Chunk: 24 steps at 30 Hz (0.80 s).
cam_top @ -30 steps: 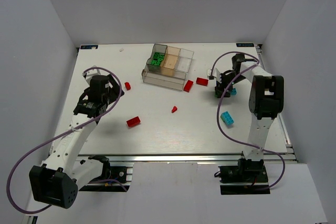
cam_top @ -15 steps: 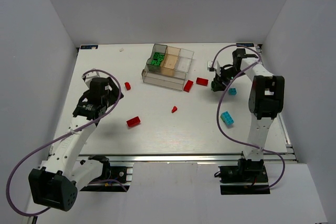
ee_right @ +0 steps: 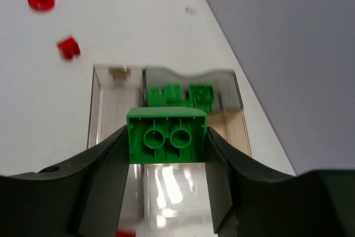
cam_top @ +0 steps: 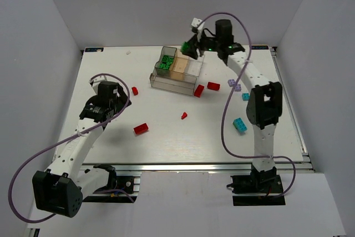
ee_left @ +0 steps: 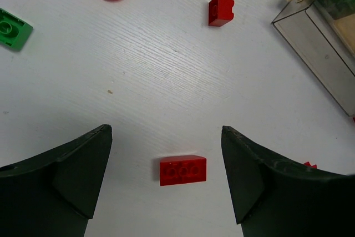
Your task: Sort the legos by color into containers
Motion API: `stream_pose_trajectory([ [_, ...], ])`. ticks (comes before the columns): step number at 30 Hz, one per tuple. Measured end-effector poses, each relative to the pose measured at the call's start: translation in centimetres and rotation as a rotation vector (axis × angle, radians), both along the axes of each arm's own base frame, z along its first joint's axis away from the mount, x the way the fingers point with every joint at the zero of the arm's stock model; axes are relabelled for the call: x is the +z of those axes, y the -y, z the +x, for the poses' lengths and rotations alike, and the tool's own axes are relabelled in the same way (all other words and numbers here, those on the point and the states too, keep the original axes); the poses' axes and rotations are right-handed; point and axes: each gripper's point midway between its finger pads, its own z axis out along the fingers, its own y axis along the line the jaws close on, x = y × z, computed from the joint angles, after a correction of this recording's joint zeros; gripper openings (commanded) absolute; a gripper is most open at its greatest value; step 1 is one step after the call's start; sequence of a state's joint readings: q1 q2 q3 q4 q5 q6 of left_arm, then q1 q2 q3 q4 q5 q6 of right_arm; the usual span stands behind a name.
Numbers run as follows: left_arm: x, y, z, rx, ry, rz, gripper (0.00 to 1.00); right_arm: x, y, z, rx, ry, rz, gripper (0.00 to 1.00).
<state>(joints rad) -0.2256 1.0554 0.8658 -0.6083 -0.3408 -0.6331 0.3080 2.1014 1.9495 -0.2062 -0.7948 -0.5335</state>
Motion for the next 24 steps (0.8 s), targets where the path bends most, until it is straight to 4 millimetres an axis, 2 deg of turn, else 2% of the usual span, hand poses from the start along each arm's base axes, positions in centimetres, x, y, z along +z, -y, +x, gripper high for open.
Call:
stream_pose_trajectory([
  [2, 0.0, 0.0, -0.1, 0.0, -0.005, 0.001, 0.9, 1.0, -3.9, 1.0, -0.004, 0.022, 0.071, 0.13],
  [4, 0.0, 0.0, -0.2, 0.001, -0.011, 0.001, 0.89, 0.7, -7.1, 2.1, -0.023, 0.026, 0.127, 0.13],
  [6, 0.1, 0.0, -0.2, 0.002, -0.012, -0.002, 0.89, -1.1, -9.8, 3.3, -0.059, 0.006, 0.168, 0.15],
  [9, 0.1, 0.1, -0.5, 0.003, -0.019, -0.016, 0.89, -4.9, -12.2, 5.1, -0.138, -0.024, 0.196, 0.18],
  [13, 0.1, 0.2, -1.1, 0.008, -0.029, -0.033, 0.89, -9.9, -13.4, 6.8, -0.238, -0.039, 0.184, 0.21],
  [15, 0.2, 0.3, -1.4, 0.009, -0.03, -0.04, 0.89, -11.3, -13.8, 7.2, -0.272, -0.028, 0.18, 0.23],
  [18, 0.1, 0.3, -1.6, 0.006, -0.036, -0.044, 0.89, -11.9, -14.0, 7.7, -0.304, -0.005, 0.178, 0.29],
  [22, -0.1, 0.4, -1.7, 0.001, -0.048, -0.044, 0.9, -11.1, -14.1, 8.1, -0.321, 0.034, 0.193, 0.52],
  [24, -0.4, 0.4, -1.7, -0.001, -0.057, -0.039, 0.9, -10.8, -14.1, 8.2, -0.327, 0.048, 0.197, 0.54],
])
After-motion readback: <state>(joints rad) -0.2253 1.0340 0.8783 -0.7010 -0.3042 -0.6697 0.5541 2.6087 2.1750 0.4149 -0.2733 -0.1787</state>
